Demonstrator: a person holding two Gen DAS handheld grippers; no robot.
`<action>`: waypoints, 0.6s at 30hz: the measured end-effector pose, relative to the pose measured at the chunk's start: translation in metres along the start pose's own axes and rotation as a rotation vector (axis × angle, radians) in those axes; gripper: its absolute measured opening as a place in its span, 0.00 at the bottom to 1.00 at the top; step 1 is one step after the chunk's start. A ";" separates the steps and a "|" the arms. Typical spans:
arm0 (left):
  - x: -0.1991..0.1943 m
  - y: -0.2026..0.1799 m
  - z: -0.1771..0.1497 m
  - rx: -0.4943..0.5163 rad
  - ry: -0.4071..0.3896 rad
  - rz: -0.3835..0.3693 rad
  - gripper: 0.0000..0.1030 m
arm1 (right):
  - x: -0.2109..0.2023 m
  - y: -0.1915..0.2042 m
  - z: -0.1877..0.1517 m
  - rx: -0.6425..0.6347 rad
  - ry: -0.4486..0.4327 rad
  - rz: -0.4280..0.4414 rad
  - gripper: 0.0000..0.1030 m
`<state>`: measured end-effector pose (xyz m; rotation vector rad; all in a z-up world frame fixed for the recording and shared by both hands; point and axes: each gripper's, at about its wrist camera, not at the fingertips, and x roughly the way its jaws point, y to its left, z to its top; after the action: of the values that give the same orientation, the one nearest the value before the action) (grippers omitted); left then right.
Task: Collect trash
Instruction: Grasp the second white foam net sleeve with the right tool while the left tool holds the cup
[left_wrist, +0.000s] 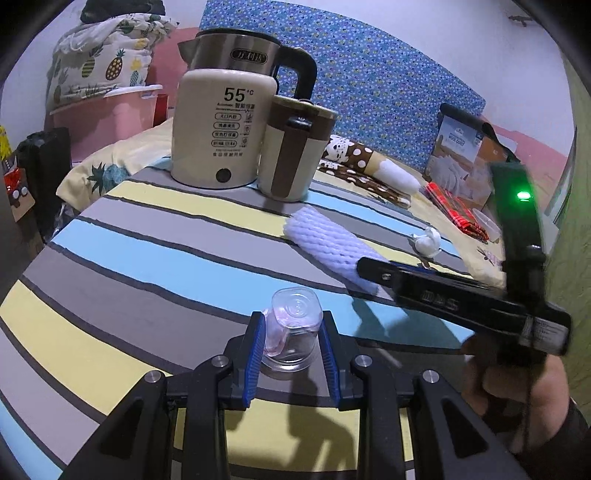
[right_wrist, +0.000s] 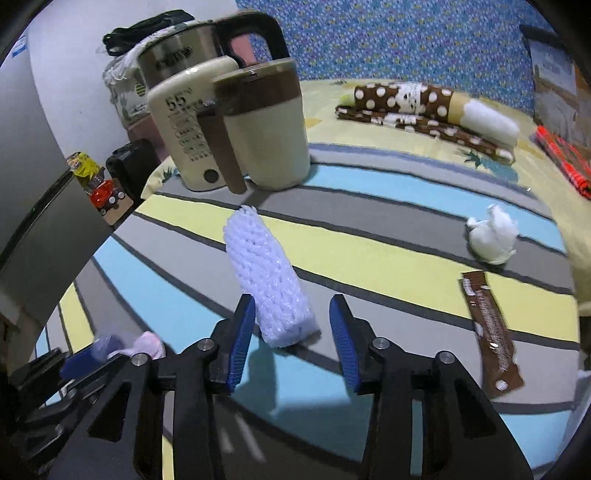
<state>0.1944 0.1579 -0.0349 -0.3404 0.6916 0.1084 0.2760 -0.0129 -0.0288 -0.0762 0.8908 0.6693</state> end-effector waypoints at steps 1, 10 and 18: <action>0.000 0.000 0.000 -0.001 -0.001 -0.002 0.29 | 0.001 0.001 0.002 -0.003 0.001 -0.004 0.31; -0.002 -0.001 -0.002 0.005 -0.002 -0.001 0.29 | -0.020 0.008 -0.005 0.002 -0.029 0.008 0.14; -0.018 -0.012 -0.009 0.027 -0.007 0.012 0.29 | -0.058 0.011 -0.029 0.034 -0.063 0.040 0.13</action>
<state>0.1781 0.1440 -0.0267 -0.3099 0.6871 0.1114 0.2238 -0.0434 -0.0022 -0.0070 0.8447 0.6899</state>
